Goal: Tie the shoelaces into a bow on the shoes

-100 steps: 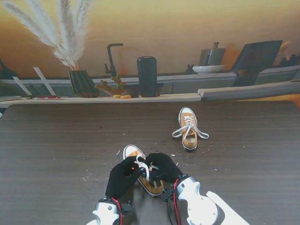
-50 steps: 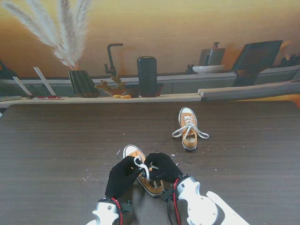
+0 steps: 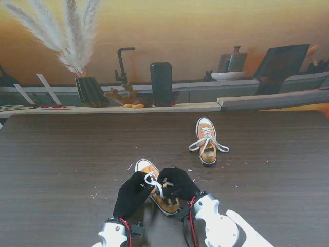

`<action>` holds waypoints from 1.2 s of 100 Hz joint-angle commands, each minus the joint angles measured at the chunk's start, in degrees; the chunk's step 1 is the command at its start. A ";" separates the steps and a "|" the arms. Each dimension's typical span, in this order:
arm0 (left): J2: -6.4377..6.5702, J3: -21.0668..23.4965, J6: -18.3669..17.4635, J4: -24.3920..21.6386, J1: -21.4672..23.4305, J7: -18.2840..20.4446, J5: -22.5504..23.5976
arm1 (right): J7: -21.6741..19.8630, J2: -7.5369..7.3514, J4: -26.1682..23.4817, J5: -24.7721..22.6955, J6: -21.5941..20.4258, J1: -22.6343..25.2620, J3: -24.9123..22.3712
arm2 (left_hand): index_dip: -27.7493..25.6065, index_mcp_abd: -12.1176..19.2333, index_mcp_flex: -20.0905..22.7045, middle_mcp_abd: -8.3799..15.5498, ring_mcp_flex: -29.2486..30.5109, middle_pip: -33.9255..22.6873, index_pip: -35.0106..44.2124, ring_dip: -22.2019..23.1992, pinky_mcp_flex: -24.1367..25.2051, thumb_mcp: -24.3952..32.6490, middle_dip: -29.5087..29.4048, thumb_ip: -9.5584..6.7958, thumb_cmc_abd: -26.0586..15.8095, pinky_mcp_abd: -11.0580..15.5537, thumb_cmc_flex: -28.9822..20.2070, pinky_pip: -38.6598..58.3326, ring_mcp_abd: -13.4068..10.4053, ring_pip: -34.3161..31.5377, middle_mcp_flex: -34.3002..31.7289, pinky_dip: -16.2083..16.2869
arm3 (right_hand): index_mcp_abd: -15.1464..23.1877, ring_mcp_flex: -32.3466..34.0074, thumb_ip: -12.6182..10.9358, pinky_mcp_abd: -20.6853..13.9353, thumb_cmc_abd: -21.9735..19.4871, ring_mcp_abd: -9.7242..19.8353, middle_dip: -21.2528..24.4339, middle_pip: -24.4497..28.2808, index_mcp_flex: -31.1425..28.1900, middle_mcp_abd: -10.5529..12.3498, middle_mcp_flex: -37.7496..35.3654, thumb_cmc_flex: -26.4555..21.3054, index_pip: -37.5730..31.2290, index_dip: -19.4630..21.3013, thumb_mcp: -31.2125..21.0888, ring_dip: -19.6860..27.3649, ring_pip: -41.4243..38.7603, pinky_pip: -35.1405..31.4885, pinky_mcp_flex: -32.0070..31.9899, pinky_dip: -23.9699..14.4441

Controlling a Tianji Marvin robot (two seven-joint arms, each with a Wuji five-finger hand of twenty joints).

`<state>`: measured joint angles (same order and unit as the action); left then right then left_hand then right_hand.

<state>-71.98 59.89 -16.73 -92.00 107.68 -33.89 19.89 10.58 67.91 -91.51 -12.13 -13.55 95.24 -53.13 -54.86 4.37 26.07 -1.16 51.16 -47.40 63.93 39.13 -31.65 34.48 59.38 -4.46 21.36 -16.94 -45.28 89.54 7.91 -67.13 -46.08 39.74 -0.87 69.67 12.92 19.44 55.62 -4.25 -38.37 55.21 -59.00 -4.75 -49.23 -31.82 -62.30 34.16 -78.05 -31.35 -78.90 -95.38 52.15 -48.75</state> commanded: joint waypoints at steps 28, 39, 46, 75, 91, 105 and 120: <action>-0.16 -0.36 -1.11 0.40 -0.31 -1.16 1.28 | -0.93 -0.06 -0.37 0.00 -0.16 0.25 -0.02 | 22.86 1.50 1.77 -0.01 -1.46 5.93 -23.81 2.34 0.69 -3.30 -1.78 0.52 1.52 -0.29 2.44 -0.76 -0.19 0.80 -0.64 1.31 | 6.36 1.46 -2.56 -0.01 -0.64 0.32 -0.13 -0.17 -1.76 0.03 -1.00 -1.21 -0.75 1.47 -3.14 0.03 -0.25 -1.58 0.12 0.12; -0.22 -0.67 -1.03 0.51 -0.61 -1.53 1.69 | -1.01 -0.07 -0.28 0.06 -0.25 0.21 0.09 | 23.83 2.33 3.32 0.37 -1.16 5.72 -25.79 2.38 0.60 -3.40 -1.87 0.55 2.48 0.20 2.38 -0.63 -0.74 0.78 -1.17 1.29 | 6.36 1.46 -2.57 -0.01 -0.66 0.32 -0.14 -0.17 -1.76 0.03 -1.07 -1.22 -0.74 1.48 -3.09 0.03 -0.25 -1.58 0.12 0.11; -0.18 -0.91 -0.92 0.56 -0.85 -1.39 1.77 | -1.06 -0.07 -0.25 0.11 -0.29 0.19 0.17 | 23.86 3.42 4.52 0.55 -0.99 5.75 -25.99 2.39 0.47 -3.72 -1.70 1.20 3.36 0.42 1.71 -0.51 -0.99 0.76 -1.67 1.28 | 6.34 1.46 -2.61 0.00 -0.71 0.30 -0.13 -0.19 -1.75 -0.13 -1.07 -1.26 -0.72 1.48 -3.10 0.02 -0.25 -1.58 0.10 0.11; -0.16 -1.71 -0.01 0.92 -1.38 -1.31 2.22 | -1.02 -0.05 -0.35 0.21 -0.32 0.25 0.14 | 25.07 5.08 10.36 0.86 0.77 6.05 -23.97 2.27 -0.70 -6.68 -0.24 3.60 4.09 0.33 -4.55 0.59 -1.06 0.19 -5.51 1.21 | 6.33 1.46 -2.63 0.02 -0.82 0.29 -0.18 -0.17 -1.69 0.03 -1.18 -1.30 -0.65 1.46 -2.96 0.00 -0.29 -1.62 0.03 0.04; -0.30 -2.00 0.47 1.09 -1.76 -1.52 1.90 | -1.09 -0.09 -0.35 0.22 -0.58 0.31 0.19 | 25.33 5.24 14.47 0.73 1.58 5.68 -19.67 1.92 -1.18 -10.02 -0.16 4.63 1.29 -0.03 -8.04 1.03 -0.86 -0.21 -6.86 1.07 | 6.36 1.52 -2.62 0.04 -0.83 0.30 -0.17 -0.20 -1.69 0.09 -1.23 -1.28 -0.62 1.43 -2.98 0.00 -0.28 -1.65 0.10 0.03; 0.06 -1.62 -0.37 0.67 -1.48 0.85 0.35 | -0.79 -0.01 -0.36 0.10 -0.35 0.31 0.03 | 16.19 5.28 12.00 0.50 1.33 3.86 -12.32 1.88 -0.86 -6.86 1.15 4.34 0.76 -0.58 -7.68 0.72 -0.24 -0.29 -6.33 1.04 | 6.39 1.49 -2.65 0.03 -0.92 0.33 -0.19 -0.21 -1.71 0.00 -1.24 -1.35 -0.62 1.42 -3.06 0.00 -0.27 -1.65 0.11 0.03; 0.41 -0.90 -0.94 -0.12 -0.85 2.71 -0.86 | -0.70 0.02 -0.39 0.15 -0.17 0.33 -0.13 | 4.07 4.64 5.81 0.31 -0.32 1.13 -5.87 2.58 0.22 1.00 4.63 4.57 -0.12 -1.04 -4.16 -0.29 -0.19 -0.86 -3.05 1.10 | 6.33 1.53 -2.65 -0.02 -1.01 0.34 -0.19 -0.21 -1.72 -0.03 -1.23 -1.35 -0.66 1.44 -3.05 -0.01 -0.30 -1.65 0.12 0.03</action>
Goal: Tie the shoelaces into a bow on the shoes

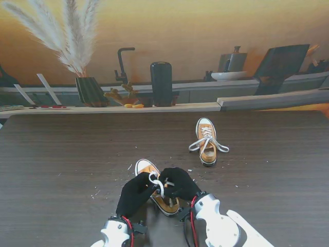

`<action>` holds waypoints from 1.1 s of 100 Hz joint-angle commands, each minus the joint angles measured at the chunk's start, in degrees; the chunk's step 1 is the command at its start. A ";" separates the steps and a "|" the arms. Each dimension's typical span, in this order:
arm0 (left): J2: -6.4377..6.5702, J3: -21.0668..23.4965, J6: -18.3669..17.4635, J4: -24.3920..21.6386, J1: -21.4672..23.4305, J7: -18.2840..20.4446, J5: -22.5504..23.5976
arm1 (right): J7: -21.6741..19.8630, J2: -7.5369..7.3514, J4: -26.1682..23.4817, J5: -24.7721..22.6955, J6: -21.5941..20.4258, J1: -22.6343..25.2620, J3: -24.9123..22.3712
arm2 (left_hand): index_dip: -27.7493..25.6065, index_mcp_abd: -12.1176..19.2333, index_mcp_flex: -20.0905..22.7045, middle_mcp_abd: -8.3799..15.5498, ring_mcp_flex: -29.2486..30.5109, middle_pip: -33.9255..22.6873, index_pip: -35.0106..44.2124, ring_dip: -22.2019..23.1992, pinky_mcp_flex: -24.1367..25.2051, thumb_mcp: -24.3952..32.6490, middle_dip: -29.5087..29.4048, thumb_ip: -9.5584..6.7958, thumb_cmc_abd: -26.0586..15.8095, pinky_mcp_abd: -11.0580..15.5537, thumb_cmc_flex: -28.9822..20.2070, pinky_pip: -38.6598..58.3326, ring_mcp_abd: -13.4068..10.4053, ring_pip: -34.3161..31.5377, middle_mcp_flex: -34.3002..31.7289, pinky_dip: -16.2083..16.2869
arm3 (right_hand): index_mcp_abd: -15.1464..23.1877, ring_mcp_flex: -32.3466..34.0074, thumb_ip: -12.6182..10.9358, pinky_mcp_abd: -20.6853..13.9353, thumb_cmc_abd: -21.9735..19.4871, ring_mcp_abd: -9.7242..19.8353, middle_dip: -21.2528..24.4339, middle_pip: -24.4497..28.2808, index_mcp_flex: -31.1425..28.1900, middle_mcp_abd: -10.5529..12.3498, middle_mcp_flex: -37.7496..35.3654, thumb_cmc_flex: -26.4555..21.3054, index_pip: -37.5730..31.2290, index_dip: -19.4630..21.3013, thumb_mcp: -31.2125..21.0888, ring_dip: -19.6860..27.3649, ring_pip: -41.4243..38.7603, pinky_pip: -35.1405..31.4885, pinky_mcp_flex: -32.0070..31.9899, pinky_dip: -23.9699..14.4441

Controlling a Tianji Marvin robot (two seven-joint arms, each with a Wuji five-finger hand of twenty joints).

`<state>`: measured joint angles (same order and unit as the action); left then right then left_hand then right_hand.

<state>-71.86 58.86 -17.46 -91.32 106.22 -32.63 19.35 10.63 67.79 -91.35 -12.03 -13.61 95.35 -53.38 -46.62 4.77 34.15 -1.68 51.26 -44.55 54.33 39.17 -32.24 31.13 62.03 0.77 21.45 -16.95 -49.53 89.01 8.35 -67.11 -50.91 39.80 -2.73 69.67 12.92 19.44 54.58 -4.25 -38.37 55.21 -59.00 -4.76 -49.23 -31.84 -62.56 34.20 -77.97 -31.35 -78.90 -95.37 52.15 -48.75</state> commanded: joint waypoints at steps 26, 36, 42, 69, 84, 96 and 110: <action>1.15 1.50 -0.28 -1.76 1.46 5.00 -1.45 | -0.76 0.16 -0.55 0.13 0.00 0.12 0.20 | -14.49 3.51 -5.39 0.96 -2.07 -3.30 11.00 3.11 1.85 12.23 2.95 -5.22 -1.71 -1.48 6.45 -0.96 -0.48 -0.25 3.60 1.49 | 8.15 1.52 -2.65 -0.01 0.04 0.28 -0.19 -0.21 -1.69 -0.01 -1.21 -1.36 -0.39 1.40 -3.19 0.00 -0.29 -1.63 0.12 0.03; 1.16 2.13 -0.16 -1.99 1.77 4.97 -1.57 | -0.76 0.15 -0.61 0.08 0.12 0.15 0.14 | -16.03 3.56 -4.97 1.08 -1.93 -3.48 12.17 3.11 1.73 14.49 2.98 -8.18 -1.49 -1.16 8.52 -0.85 -0.57 -0.15 3.06 1.55 | 8.19 1.54 -2.65 0.01 0.02 0.34 -0.18 -0.22 -1.71 0.03 -1.21 -1.32 -0.40 1.41 -3.19 0.00 -0.29 -1.63 0.11 0.03; 1.17 2.55 -0.18 -2.10 1.95 5.02 -1.78 | -0.70 0.17 -0.64 0.11 0.18 0.18 0.09 | -16.89 3.47 -4.38 0.98 -1.70 -3.71 12.83 3.05 1.63 15.95 2.95 -10.07 -1.34 -1.25 9.92 -0.78 -0.54 -0.09 2.62 1.56 | 8.19 1.54 -2.65 0.02 -0.01 0.35 -0.17 -0.24 -1.71 -0.04 -1.21 -1.33 -0.41 1.41 -3.23 0.00 -0.29 -1.63 0.11 0.03; 1.64 3.63 -0.79 -2.29 2.49 6.64 -1.70 | -0.71 0.18 -0.55 0.16 0.19 0.15 0.16 | -15.02 4.73 -3.24 0.37 -2.26 1.15 7.01 3.02 2.56 14.02 2.62 -11.95 -0.43 -1.14 8.81 -1.54 -0.17 1.15 1.92 1.45 | 8.19 1.51 -2.66 0.05 -0.13 0.22 -0.20 -0.21 -1.71 -0.01 -1.19 -1.26 -0.40 1.41 -3.19 0.00 -0.30 -1.63 0.09 0.03; 1.47 3.03 -2.43 -1.40 2.04 5.88 -1.28 | -0.72 0.21 -0.46 0.25 0.09 0.05 0.34 | 9.40 2.24 -1.27 -0.01 -2.60 8.85 -10.53 3.30 2.93 10.35 2.15 -3.06 3.22 -0.41 5.70 -1.78 -0.31 1.47 0.95 1.43 | 8.19 1.49 -2.68 0.09 -0.19 0.18 -0.20 -0.18 -1.69 0.03 -1.21 -1.22 -0.39 1.42 -3.11 0.00 -0.30 -1.64 0.02 0.01; 1.29 2.61 -3.08 -1.02 1.75 5.70 -1.90 | -0.81 0.16 -0.47 0.22 0.08 0.11 0.31 | 16.12 2.19 2.11 -0.25 -2.23 8.29 -16.73 3.53 2.85 9.05 1.39 -2.20 2.22 -0.96 4.31 -1.78 0.00 1.23 -0.14 1.49 | 8.27 1.53 -2.68 0.13 -0.27 0.20 -0.17 -0.21 -1.62 0.02 -1.23 -1.14 -0.35 1.41 -3.06 0.00 -0.31 -1.66 0.03 -0.01; 1.25 2.08 -2.97 -0.93 1.44 5.92 -2.43 | -0.86 0.17 -0.46 0.34 0.15 0.18 0.27 | 17.60 2.35 7.29 0.12 -0.89 6.47 -15.69 3.43 2.03 5.83 1.07 -0.01 0.61 -1.50 0.65 -1.23 0.13 0.49 -2.14 1.70 | 8.28 1.52 -2.70 0.13 -0.27 0.13 -0.17 -0.21 -1.58 -0.04 -1.27 -1.17 -0.33 1.43 -3.02 -0.01 -0.32 -1.66 0.01 -0.01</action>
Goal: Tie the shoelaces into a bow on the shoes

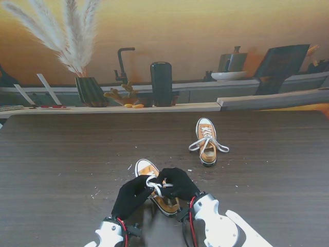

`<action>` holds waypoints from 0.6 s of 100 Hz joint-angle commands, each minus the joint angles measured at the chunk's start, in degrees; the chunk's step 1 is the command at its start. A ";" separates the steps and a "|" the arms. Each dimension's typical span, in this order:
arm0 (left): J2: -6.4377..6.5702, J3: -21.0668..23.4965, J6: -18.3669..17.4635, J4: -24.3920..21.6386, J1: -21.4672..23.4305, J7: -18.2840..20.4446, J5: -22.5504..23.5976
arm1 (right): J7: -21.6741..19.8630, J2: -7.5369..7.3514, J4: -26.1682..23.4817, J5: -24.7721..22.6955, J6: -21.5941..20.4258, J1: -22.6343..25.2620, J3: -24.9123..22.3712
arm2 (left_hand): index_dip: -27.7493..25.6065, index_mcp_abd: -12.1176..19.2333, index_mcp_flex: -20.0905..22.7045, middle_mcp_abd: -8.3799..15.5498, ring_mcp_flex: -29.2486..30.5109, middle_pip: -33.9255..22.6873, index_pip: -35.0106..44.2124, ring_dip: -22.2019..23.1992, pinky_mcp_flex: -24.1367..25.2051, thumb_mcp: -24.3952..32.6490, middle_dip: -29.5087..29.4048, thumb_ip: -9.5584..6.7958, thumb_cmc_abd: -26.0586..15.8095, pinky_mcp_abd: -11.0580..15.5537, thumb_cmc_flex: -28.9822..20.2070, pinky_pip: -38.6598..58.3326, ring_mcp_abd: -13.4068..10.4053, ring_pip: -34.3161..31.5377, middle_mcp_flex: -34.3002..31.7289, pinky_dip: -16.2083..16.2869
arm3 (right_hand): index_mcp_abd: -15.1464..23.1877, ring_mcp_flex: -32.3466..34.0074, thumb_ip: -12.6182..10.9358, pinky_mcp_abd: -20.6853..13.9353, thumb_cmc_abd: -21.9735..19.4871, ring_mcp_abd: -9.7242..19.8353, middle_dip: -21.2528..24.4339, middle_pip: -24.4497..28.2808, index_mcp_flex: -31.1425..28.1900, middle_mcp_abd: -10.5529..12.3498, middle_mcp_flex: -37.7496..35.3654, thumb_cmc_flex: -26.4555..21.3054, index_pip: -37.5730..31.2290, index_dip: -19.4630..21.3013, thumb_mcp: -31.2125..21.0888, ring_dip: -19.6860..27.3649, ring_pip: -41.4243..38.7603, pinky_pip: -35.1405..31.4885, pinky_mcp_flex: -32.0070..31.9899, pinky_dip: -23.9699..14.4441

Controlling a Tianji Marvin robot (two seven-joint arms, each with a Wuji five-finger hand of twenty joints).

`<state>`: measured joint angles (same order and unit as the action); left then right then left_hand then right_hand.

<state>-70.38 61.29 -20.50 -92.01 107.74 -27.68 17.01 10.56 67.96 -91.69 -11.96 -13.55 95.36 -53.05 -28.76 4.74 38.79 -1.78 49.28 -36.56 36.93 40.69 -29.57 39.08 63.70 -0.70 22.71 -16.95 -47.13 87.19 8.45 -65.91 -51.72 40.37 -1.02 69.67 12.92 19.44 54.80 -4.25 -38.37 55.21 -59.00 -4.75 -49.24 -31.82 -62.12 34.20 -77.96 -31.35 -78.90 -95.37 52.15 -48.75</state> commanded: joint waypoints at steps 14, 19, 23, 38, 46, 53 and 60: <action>-0.12 -0.46 0.49 -0.44 -0.06 1.62 -0.52 | -0.83 -0.02 -0.18 0.27 0.13 0.23 -0.14 | -11.05 4.53 0.77 0.69 1.71 -7.05 13.09 1.66 -1.10 -4.04 -0.12 1.72 -2.30 -1.79 -2.83 0.97 -0.10 -1.27 -1.26 1.14 | 6.56 1.52 -2.75 0.18 -0.66 0.13 -0.18 -0.22 -1.58 -0.09 -1.21 -1.20 -0.77 1.45 -3.04 -0.01 -0.33 -1.67 0.00 -0.03; -0.08 -0.36 0.42 -0.59 0.07 2.04 -1.05 | -0.84 -0.04 -0.19 0.22 0.17 0.24 -0.19 | -15.25 4.66 -0.76 0.72 1.39 -8.86 15.73 1.67 -0.76 -3.60 -0.04 1.71 -2.88 -2.07 -2.20 0.70 0.42 -1.30 -0.63 1.07 | 6.57 1.52 -2.72 0.20 -0.68 0.13 -0.19 -0.22 -1.54 -0.05 -1.22 -1.15 -0.74 1.44 -2.95 -0.01 -0.33 -1.66 -0.04 -0.03; -0.06 -0.25 0.26 -0.80 0.24 2.54 -1.94 | -0.85 -0.04 -0.20 0.24 0.20 0.25 -0.23 | -17.05 4.30 -1.45 0.40 1.14 -9.62 16.47 1.72 -0.35 -2.75 -0.26 1.83 -3.18 -2.49 -1.44 0.31 0.91 -1.26 -0.22 1.06 | 6.58 1.52 -2.75 0.21 -0.77 0.13 -0.19 -0.21 -1.53 -0.07 -1.25 -1.19 -0.74 1.45 -2.99 -0.01 -0.33 -1.66 -0.05 -0.03; -0.17 0.06 -0.36 -0.73 0.34 2.52 -2.70 | -0.77 -0.02 -0.19 0.13 0.54 0.26 -0.37 | -17.52 2.80 -3.66 -0.30 0.73 -9.82 15.93 1.89 -0.02 -5.04 -1.81 2.12 -4.54 -2.34 0.39 -0.05 1.20 -1.22 1.28 1.17 | 6.42 1.49 -2.72 0.23 -0.80 0.13 -0.19 -0.28 -1.35 0.01 -1.00 -1.34 -0.68 1.48 -2.92 -0.01 -0.32 -1.66 -0.08 -0.05; 0.04 0.49 -0.35 -1.13 0.68 3.30 -2.94 | -0.42 0.02 -0.11 -0.37 0.88 0.25 -0.44 | -22.56 2.12 -4.67 -1.02 0.45 -10.01 20.74 2.03 0.28 -3.08 -2.08 1.86 -4.94 -3.02 1.44 -0.43 1.92 -1.06 1.71 1.27 | 6.40 1.24 -2.64 0.19 -0.84 0.14 -0.22 -0.30 -1.27 0.01 -0.68 -1.15 -0.70 1.58 -2.95 0.00 -0.24 -1.62 -0.19 -0.05; 0.47 1.19 -0.02 -1.97 1.36 4.64 -2.88 | -0.02 0.10 0.00 -0.68 1.23 0.24 -0.55 | -27.07 1.57 -6.02 -1.42 -0.13 -9.77 23.65 2.18 0.80 -1.73 -1.98 1.95 -5.66 -3.55 1.95 -0.96 2.46 -0.80 2.48 1.37 | 6.78 1.14 -2.65 0.09 -0.87 0.22 -0.23 -0.24 -1.03 0.02 -0.67 -1.02 -0.77 1.89 -3.02 0.00 -0.20 -1.56 -0.30 -0.05; 0.86 1.98 0.42 -2.78 2.14 5.61 -2.44 | 0.40 0.21 0.12 -0.83 1.64 0.22 -0.64 | -29.07 1.27 -6.87 -1.49 -0.65 -9.34 24.75 2.21 1.27 -1.39 -2.03 1.82 -6.24 -3.75 2.03 -1.33 2.64 -0.55 3.17 1.37 | 8.29 0.97 -2.66 -0.04 -1.00 0.24 -0.19 -0.22 -0.83 -0.10 -0.70 -0.78 -0.67 2.64 -2.97 0.01 -0.10 -1.22 -0.78 0.03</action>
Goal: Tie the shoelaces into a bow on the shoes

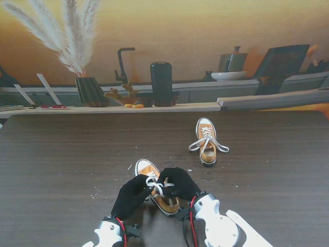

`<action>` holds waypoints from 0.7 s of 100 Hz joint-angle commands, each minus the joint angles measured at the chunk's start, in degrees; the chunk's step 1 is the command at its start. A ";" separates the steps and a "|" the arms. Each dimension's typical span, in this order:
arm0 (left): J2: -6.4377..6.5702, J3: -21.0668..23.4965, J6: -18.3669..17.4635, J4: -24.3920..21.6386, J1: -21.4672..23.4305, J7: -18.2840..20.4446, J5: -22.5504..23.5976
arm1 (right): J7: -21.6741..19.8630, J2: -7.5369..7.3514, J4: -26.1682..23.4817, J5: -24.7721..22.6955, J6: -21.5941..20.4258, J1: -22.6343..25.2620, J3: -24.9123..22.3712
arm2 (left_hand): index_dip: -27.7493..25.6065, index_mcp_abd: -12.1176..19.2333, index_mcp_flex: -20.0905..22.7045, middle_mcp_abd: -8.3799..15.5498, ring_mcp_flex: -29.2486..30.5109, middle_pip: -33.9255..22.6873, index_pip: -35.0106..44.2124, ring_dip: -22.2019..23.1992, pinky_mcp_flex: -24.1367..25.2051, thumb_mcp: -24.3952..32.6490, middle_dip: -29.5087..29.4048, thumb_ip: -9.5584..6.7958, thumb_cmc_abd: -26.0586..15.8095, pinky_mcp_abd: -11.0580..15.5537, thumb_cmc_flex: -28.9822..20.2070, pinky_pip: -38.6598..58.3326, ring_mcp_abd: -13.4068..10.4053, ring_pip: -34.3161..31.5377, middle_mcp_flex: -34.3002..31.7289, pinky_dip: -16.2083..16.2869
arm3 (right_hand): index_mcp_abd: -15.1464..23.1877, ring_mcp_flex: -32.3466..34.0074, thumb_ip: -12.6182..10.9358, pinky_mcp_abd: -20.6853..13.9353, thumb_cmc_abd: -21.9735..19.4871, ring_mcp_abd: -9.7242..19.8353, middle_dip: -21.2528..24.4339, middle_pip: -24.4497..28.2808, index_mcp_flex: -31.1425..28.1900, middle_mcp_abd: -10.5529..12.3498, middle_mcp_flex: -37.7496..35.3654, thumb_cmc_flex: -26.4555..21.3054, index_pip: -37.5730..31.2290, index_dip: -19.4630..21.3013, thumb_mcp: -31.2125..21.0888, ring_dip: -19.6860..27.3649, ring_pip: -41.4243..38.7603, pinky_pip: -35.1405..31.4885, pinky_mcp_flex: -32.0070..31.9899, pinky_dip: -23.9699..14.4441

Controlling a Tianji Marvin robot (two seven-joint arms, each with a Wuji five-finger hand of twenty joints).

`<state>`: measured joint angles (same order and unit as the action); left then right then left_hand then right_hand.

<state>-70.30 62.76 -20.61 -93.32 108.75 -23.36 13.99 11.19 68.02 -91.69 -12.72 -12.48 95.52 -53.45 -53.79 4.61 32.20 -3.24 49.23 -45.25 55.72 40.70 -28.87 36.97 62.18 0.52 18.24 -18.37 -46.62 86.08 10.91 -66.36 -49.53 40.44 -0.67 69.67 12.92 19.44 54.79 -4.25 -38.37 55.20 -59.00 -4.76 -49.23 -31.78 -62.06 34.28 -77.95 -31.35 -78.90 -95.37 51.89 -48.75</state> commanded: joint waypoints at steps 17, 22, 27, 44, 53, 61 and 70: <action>1.36 2.34 2.35 -2.89 2.67 3.02 0.85 | 0.83 0.42 0.34 -0.50 1.57 0.03 -0.49 | -5.28 1.41 -0.72 0.10 -1.19 1.36 5.62 2.30 0.90 0.11 -1.07 0.48 -2.48 -2.30 1.07 -0.64 0.27 0.50 1.61 1.39 | 9.72 -0.06 -2.68 1.65 -1.07 -1.36 -0.20 -0.37 -1.30 -0.07 -0.70 -1.04 0.37 1.82 -2.69 1.23 4.10 2.28 -2.74 1.19; 1.52 2.83 3.00 -3.29 3.08 3.69 0.65 | 1.18 0.48 0.39 -0.80 2.05 0.04 -0.60 | -5.41 1.16 -0.69 0.01 -1.34 1.86 5.56 2.32 1.13 0.08 -1.20 0.44 -2.54 -2.44 0.89 -0.80 0.47 0.64 1.77 1.40 | 9.51 -0.06 -2.60 2.09 -1.00 -1.72 -0.20 -0.47 -1.50 -0.21 -0.74 -1.14 0.25 0.52 -2.64 1.30 5.09 2.88 -2.98 1.38; 1.69 3.30 3.71 -3.58 3.47 4.25 0.74 | 1.46 0.55 0.45 -0.93 2.51 0.10 -0.74 | -5.36 1.17 -0.80 0.02 -1.52 3.09 5.14 2.36 1.34 -0.45 -1.68 0.53 -2.76 -2.33 0.50 -1.03 0.43 0.98 1.74 1.43 | 9.32 -0.08 -2.29 2.32 -0.51 -1.88 -0.22 -0.51 -1.40 -0.24 -0.81 -1.37 -0.34 -1.85 -2.36 1.05 5.61 3.13 -3.04 1.43; 2.05 4.24 5.72 -3.94 4.11 5.81 0.55 | 1.83 0.65 0.73 -1.12 3.69 0.08 -1.04 | -4.03 0.96 -0.88 -0.52 -1.38 5.58 3.67 2.47 1.14 -1.79 -2.98 0.75 -2.99 -2.12 -0.65 -0.93 0.33 1.19 1.82 1.60 | 7.37 -0.04 -1.38 3.00 1.51 -2.52 -0.04 -0.78 -1.55 -0.50 -0.91 -2.04 -1.64 -6.60 -2.97 0.86 6.79 3.71 -3.37 1.58; 2.06 4.34 6.29 -3.77 4.12 6.06 0.27 | 2.42 0.79 1.23 -1.69 4.30 -0.19 -1.05 | -3.62 0.87 -0.80 -0.55 -1.41 5.84 3.44 2.48 1.13 -2.16 -3.08 0.76 -3.00 -2.07 -1.07 -0.93 0.40 1.24 1.82 1.61 | 6.67 -0.33 -1.20 3.16 2.07 -3.10 0.46 -1.33 -1.66 -0.68 -0.89 -2.23 -1.53 -8.19 -3.01 0.95 7.39 4.05 -3.80 1.67; 2.15 4.53 6.73 -3.81 4.34 6.40 0.29 | 2.74 0.85 1.60 -2.03 4.83 -0.30 -1.16 | -3.57 0.98 -0.73 -0.62 -1.49 6.03 3.59 2.49 1.19 -2.49 -3.11 0.68 -3.02 -1.96 -1.20 -0.96 0.33 1.29 1.90 1.61 | 6.25 -0.32 -1.15 3.32 2.40 -3.14 0.93 -1.76 -1.64 -0.76 -0.97 -2.27 -1.98 -9.18 -3.41 0.88 7.50 4.13 -3.90 1.67; 2.27 4.93 7.40 -4.05 4.79 6.83 0.36 | 3.19 0.94 1.99 -2.50 5.87 -0.35 -1.30 | -3.81 0.97 -0.94 -0.60 -1.62 6.11 3.92 2.51 1.22 -2.71 -3.00 0.49 -3.22 -1.83 -1.20 -0.98 0.17 1.36 2.17 1.61 | 6.20 -0.35 -1.15 3.46 2.44 -3.23 1.15 -1.88 -1.58 -0.79 -1.06 -2.26 -2.30 -9.73 -3.61 0.84 7.57 4.21 -4.02 1.68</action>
<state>-68.33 67.32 -14.04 -96.99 112.74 -17.78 14.25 14.75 68.90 -90.26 -15.05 -7.63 95.23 -54.38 -55.36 4.07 31.43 -3.89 48.42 -39.91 55.85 41.35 -27.95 36.25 59.51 0.56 17.12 -18.40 -46.75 84.94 11.42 -65.12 -48.53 40.98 0.67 69.67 12.98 22.15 56.14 -6.81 -38.07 53.83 -59.00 -5.32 -49.24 -31.75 -62.50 26.30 -77.91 -30.98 -71.95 -91.12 48.41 -47.41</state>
